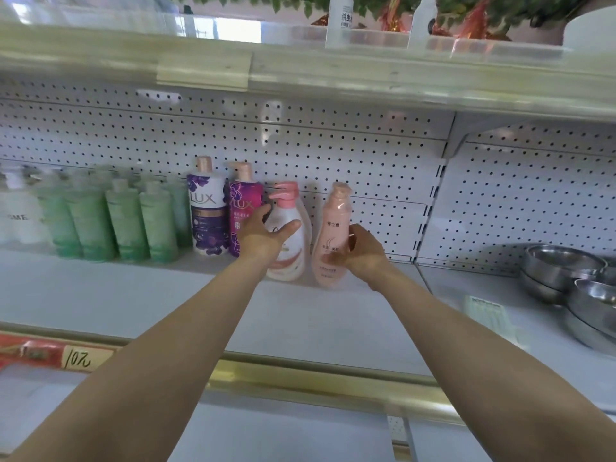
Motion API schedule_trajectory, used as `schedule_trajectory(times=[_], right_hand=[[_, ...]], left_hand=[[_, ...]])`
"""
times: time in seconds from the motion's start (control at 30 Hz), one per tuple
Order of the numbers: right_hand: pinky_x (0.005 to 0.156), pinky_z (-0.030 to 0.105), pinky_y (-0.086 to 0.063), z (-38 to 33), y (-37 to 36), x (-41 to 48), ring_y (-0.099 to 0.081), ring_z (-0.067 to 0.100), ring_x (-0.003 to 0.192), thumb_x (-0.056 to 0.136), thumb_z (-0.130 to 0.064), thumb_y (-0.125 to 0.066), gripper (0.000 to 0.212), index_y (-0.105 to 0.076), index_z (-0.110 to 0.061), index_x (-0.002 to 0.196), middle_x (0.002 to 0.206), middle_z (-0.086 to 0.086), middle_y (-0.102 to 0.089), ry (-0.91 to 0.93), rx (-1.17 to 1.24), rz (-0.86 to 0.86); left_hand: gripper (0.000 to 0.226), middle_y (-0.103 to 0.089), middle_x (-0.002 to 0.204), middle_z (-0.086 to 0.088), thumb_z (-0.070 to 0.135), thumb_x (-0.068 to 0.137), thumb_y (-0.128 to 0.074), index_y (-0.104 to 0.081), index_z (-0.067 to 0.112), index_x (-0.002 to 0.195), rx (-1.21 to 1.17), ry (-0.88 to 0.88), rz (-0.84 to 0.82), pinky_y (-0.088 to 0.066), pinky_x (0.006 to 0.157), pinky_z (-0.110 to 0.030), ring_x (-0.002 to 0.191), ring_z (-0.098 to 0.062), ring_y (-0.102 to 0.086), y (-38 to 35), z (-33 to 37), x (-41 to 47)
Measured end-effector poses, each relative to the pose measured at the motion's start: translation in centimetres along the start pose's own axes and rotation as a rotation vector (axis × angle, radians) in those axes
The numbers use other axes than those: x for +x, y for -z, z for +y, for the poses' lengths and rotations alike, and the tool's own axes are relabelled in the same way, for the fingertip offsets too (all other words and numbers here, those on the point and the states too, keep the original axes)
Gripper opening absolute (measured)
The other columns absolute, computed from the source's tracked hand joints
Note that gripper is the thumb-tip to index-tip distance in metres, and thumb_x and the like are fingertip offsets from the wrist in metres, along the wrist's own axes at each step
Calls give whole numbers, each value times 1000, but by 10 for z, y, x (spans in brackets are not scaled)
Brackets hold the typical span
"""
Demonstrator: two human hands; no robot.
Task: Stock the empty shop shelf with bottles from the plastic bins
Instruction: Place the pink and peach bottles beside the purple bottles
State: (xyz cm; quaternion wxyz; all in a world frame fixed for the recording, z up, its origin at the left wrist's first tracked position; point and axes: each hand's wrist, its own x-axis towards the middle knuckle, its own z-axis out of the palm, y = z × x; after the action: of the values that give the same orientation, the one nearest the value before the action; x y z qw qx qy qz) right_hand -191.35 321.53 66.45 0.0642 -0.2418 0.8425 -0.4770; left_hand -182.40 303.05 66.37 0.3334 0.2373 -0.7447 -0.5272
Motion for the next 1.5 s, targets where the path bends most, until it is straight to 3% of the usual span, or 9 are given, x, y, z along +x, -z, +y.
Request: schedule_trajectory(times=[0.1,0.37,0.5,0.73,0.93,1.07,1.2,1.37,1.5], right_hand=[[83,32,-48,7,-8,3,-61,20,103,70,-24,-89,61,-54,-17,119,110,-2,-63,-36,-50,-10],[105,36,-42,11,-9,11,-55,23,125,75,-21,-87,114,-10,-16,159,129,2,-61,-101,8,-25],[104,42,-48,14,-9,18,-62,22,115,75,-19,-86,86,-39,-17,147,121,5,-66,-53,-17,-46],[97,36,-49,17,-14,38,-63,22,112,76,-18,-85,79,-44,-17,144,119,1,-66,6,-31,-47],[101,47,-49,19,-14,56,-63,25,108,76,-13,-85,70,-50,-14,137,116,8,-67,45,-53,-64],[99,47,-49,20,-14,67,-62,30,108,76,-15,-85,73,-48,-15,138,115,14,-65,55,-71,-82],[85,34,-50,25,-12,70,-62,21,100,77,-13,-85,76,-43,-15,141,107,6,-65,61,-43,-104],[100,47,-49,27,-14,71,-62,27,109,78,-15,-84,79,-41,-14,145,117,12,-65,39,-72,-109],[101,35,-42,23,-13,63,-55,26,122,79,-27,-84,94,-29,-12,154,129,9,-60,-21,-139,-88]], left_hand=[[78,-47,148,-2,43,79,-80,-44,27,146,53,12,-29,-44,108,-44,131,-27,-50,-5,-6,2],[81,-49,142,-7,48,78,-77,-38,34,148,176,62,-83,-48,102,-46,125,-34,-54,-12,-11,20],[88,-44,146,-8,52,77,-76,-31,37,151,259,75,-40,-42,108,-46,132,-34,-46,-19,-17,25],[85,-43,140,-12,49,74,-80,-36,38,145,282,84,49,-39,108,-45,129,-37,-44,-26,-23,28],[78,-45,135,-12,44,74,-80,-40,37,139,294,65,79,-41,105,-44,126,-36,-44,-27,-27,30],[77,-45,135,-11,44,73,-81,-41,36,138,309,64,95,-41,105,-44,125,-36,-46,-28,-28,31],[78,-44,136,-11,45,73,-80,-41,37,140,319,74,114,-39,104,-43,126,-38,-45,-30,-27,31],[80,-41,140,-12,47,76,-78,-36,39,144,341,94,116,-37,105,-44,129,-38,-42,-33,-26,27],[83,-38,142,-13,47,79,-76,-31,38,149,331,126,76,-35,107,-41,133,-36,-39,-30,-19,22]])
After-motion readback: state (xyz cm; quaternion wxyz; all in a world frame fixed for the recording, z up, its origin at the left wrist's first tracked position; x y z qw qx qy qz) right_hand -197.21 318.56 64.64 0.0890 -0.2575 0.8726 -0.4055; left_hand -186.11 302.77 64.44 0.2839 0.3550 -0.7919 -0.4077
